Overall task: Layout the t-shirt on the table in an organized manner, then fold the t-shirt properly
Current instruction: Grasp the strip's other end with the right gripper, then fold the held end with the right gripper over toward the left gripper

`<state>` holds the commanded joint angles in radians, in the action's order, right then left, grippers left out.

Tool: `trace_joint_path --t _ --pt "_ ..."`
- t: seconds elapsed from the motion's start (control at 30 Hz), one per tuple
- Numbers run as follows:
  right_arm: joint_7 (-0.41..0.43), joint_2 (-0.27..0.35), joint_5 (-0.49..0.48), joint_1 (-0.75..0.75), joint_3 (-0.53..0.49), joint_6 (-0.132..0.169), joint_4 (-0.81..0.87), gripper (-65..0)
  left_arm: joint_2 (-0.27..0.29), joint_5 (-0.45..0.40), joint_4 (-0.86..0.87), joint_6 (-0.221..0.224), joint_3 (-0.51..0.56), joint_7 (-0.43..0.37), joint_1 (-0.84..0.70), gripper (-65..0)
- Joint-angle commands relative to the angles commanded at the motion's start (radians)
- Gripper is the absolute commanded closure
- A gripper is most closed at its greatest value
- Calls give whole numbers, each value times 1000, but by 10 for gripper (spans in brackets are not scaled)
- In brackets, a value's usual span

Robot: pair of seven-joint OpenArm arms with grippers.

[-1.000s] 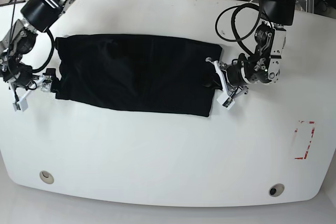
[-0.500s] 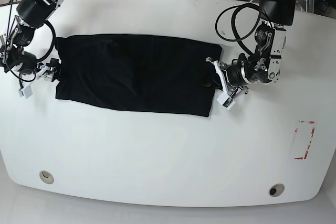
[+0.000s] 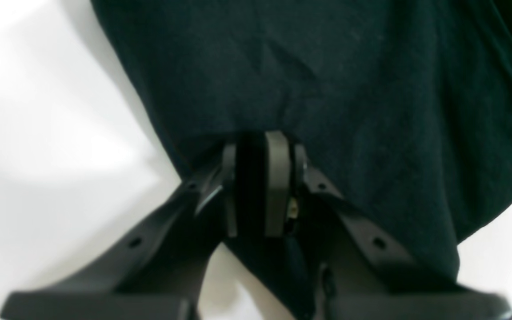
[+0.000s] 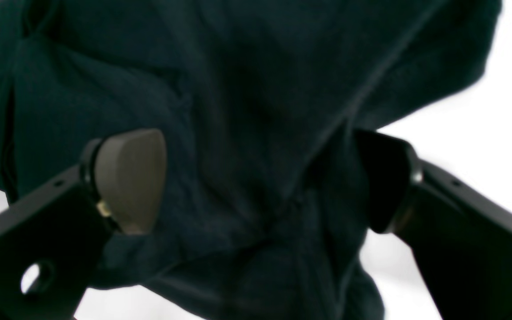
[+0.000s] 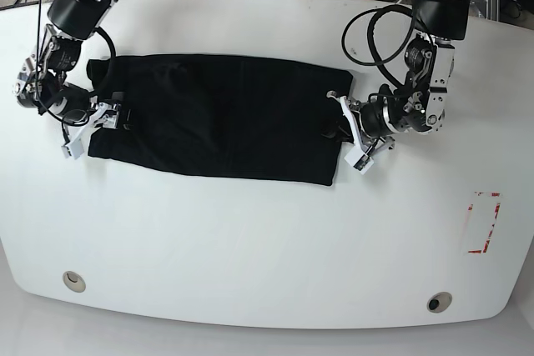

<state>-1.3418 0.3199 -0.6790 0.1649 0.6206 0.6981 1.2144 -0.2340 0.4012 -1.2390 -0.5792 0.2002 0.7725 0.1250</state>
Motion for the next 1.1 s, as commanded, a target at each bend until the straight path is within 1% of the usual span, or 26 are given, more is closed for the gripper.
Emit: trace_joint_path --t 0.07,0.13,0.17,0.23,0.27,0.33,0.4,0.43,0.5,0.53,0.57,0.6,0.7,0.8,0.83,0.9,1.07,1.1 --pt "0 -14 0 0 -2 0 0 -640 0 0 2 0 0 0 0 -68" --pt "0 -26 6 2 -3 0 0 -612 0 0 2 0 2 0 0 -68" --pt "0 -31 8 2 -3 0 0 -591 0 0 3 0 2 0 0 -68" --pt "0 -40 9 2 -3 0 0 -506 0 0 3 0 2 0 0 -68" --pt "2 -43 9 2 -3 0 0 -490 0 0 5 0 2 0 0 -68" --pt "8 -49 9 0 -3 0 0 -396 0 0 5 0 2 0 0 -68" --pt "26 -49 9 0 -3 0 0 -285 2 0 5 0 2 0 0 -68" --pt "29 -49 9 0 -5 0 0 -250 2 0 5 0 2 0 0 -68" --pt "34 -49 9 0 -5 0 0 -105 2 0 5 0 2 0 0 -68" --pt "34 -48 9 0 -5 0 0 -68 2 0 5 0 2 0 0 -68" --pt "34 -46 9 0 -5 0 0 -8 2 0 6 0 2 0 0 -68" --pt "34 -44 9 3 -5 0 0 0 2 0 6 0 2 0 0 -68" --pt "32 -41 2 5 -5 0 26 -6 3 0 6 0 2 0 2 -68" --pt "23 -51 -3 0 -5 0 135 0 3 -2 8 0 3 0 3 -68" --pt "8 -54 -5 0 -5 0 170 0 3 -2 8 0 3 0 5 -68" --pt "-48 -78 -6 0 -5 0 259 0 5 -2 8 0 5 0 5 -68" --pt "-54 -135 -9 3 -8 0 425 0 5 -2 21 0 37 0 8 -68" --pt "-54 -152 -9 0 -31 0 465 0 5 -2 21 0 49 0 9 -68"
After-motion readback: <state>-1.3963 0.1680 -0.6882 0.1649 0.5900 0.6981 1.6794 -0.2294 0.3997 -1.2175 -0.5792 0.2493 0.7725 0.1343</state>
